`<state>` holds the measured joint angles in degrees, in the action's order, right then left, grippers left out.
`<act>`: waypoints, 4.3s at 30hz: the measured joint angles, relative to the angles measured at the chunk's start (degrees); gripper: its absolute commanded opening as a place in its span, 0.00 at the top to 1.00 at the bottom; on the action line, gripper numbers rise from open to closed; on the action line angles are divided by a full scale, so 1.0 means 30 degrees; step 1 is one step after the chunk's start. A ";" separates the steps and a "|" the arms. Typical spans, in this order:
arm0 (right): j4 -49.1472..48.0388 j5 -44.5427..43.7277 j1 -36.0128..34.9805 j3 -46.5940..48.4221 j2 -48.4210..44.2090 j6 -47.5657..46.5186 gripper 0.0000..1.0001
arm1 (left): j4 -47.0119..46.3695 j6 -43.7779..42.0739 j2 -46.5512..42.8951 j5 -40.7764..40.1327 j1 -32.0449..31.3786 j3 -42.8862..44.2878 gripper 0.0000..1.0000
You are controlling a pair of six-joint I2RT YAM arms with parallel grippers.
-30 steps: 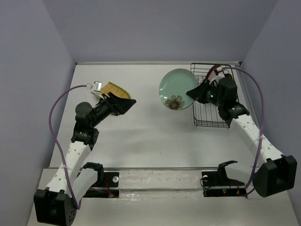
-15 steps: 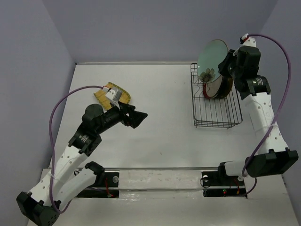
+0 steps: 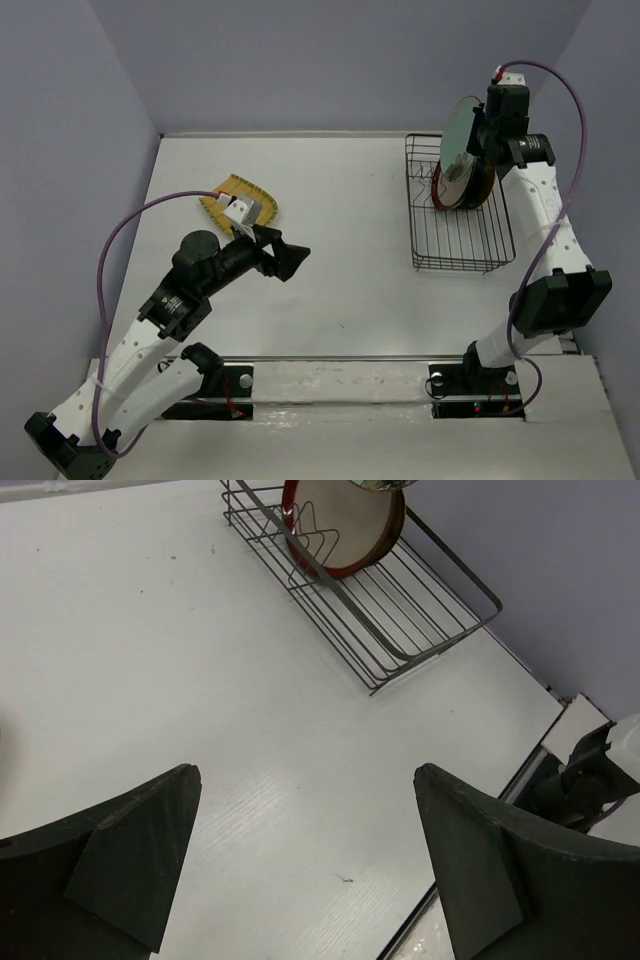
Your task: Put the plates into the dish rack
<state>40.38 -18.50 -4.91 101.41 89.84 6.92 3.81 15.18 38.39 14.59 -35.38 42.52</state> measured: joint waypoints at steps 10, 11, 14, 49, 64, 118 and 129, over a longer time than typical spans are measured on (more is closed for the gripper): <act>0.0138 -0.0211 -0.0007 0.0000 0.2178 -0.0386 0.93 | 0.0357 -0.0357 0.0007 -0.0743 -0.0182 0.0211 0.01; 0.0131 -0.0335 -0.0007 0.0000 0.2310 -0.0503 0.93 | 0.0415 -0.0393 0.0007 -0.0787 -0.0182 0.0226 0.01; 0.0109 -0.0729 -0.0007 0.0000 0.2463 -0.0809 0.93 | 0.0539 -0.0408 0.0015 -0.0903 -0.0182 0.0226 0.01; -0.2637 0.0568 -0.0007 -0.3570 0.4109 -0.0452 0.93 | 0.0889 -0.0342 0.1035 -0.4036 0.0452 0.0233 0.01; -0.4554 0.0809 -0.0175 -0.4758 0.3971 0.0328 0.44 | 0.0138 0.2550 0.4692 -0.2149 0.5464 0.0233 0.01; -1.3610 1.1897 -0.7213 -1.9431 -0.9355 0.7373 0.17 | -0.5246 0.5173 2.2119 -0.1566 1.5686 0.5238 0.15; -1.5314 1.1803 -0.9938 -1.9176 -0.6054 0.8211 0.17 | -0.7912 0.6841 2.2403 0.0124 1.5686 0.4277 0.67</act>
<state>-5.56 16.91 -34.72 43.88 71.68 31.55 -19.92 35.70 105.60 14.96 11.68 55.35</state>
